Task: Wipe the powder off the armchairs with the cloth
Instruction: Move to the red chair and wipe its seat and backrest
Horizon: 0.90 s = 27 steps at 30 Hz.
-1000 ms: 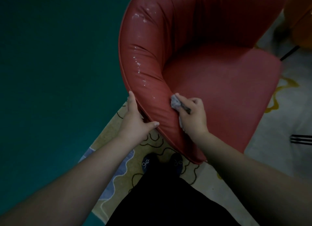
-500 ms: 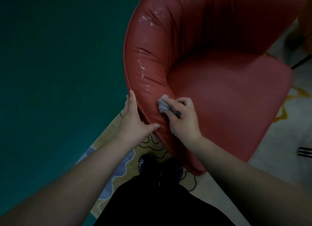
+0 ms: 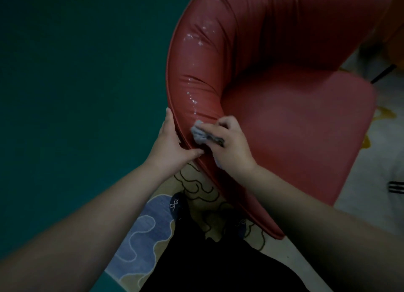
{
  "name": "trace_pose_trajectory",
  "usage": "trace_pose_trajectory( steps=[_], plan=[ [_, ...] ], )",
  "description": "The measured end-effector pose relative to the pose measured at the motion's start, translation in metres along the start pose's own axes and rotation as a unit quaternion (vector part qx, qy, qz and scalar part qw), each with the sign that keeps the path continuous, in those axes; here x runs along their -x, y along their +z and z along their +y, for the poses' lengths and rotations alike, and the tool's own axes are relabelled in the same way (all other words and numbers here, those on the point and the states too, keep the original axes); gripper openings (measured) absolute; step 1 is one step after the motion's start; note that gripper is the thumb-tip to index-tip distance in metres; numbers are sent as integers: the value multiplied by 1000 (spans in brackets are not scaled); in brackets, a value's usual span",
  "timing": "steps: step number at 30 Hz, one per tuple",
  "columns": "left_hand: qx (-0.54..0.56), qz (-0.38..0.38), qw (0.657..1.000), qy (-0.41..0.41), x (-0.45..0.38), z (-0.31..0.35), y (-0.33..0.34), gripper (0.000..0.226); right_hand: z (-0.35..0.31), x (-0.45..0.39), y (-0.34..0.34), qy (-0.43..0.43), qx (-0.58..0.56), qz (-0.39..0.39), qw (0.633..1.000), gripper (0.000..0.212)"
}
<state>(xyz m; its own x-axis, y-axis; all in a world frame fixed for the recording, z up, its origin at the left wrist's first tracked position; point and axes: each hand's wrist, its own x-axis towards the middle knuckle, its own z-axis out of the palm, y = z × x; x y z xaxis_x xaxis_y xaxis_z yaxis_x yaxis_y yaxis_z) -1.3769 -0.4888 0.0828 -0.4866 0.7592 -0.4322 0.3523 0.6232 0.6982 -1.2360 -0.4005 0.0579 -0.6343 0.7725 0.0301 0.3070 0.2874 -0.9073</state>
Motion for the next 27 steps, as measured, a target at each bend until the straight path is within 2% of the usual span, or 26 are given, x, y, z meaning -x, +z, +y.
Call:
trace_pose_trajectory(
  steps=[2, 6, 8, 10, 15, 18, 21, 24, 27],
  plan=[
    [-7, -20, 1000, 0, -9, -1, -9, 137, -1, -31, 11, 1, -3, 19, 1000, 48],
    [-15, -55, 998, 4, -27, 1, -27, 139, 0, -43, 13, 113, -37, 99, 988, 41],
    [-19, -67, 998, 8, -37, 1, -35, 139, -1, -20, 11, 102, 0, 126, 987, 43],
    [-31, -77, 996, 18, -45, 2, -41, 143, -8, -8, 13, 78, 13, 114, 990, 46],
    [-45, -96, 994, 27, -54, -1, -45, 144, -17, -68, 28, 0, 87, 94, 992, 48],
    [-33, -98, 994, 34, -56, -2, -46, 142, -13, -89, 28, 57, 59, 150, 985, 43],
    [-35, -99, 993, 52, -62, 3, -52, 135, -11, -59, 25, 97, 65, 170, 979, 42],
    [-49, -86, 993, 69, -74, 7, -61, 131, -20, -36, 30, 52, 77, 143, 985, 43],
    [-53, -85, 992, 82, -84, 12, -67, 130, -23, -68, 39, -1, 109, 124, 986, 44]
  ],
)
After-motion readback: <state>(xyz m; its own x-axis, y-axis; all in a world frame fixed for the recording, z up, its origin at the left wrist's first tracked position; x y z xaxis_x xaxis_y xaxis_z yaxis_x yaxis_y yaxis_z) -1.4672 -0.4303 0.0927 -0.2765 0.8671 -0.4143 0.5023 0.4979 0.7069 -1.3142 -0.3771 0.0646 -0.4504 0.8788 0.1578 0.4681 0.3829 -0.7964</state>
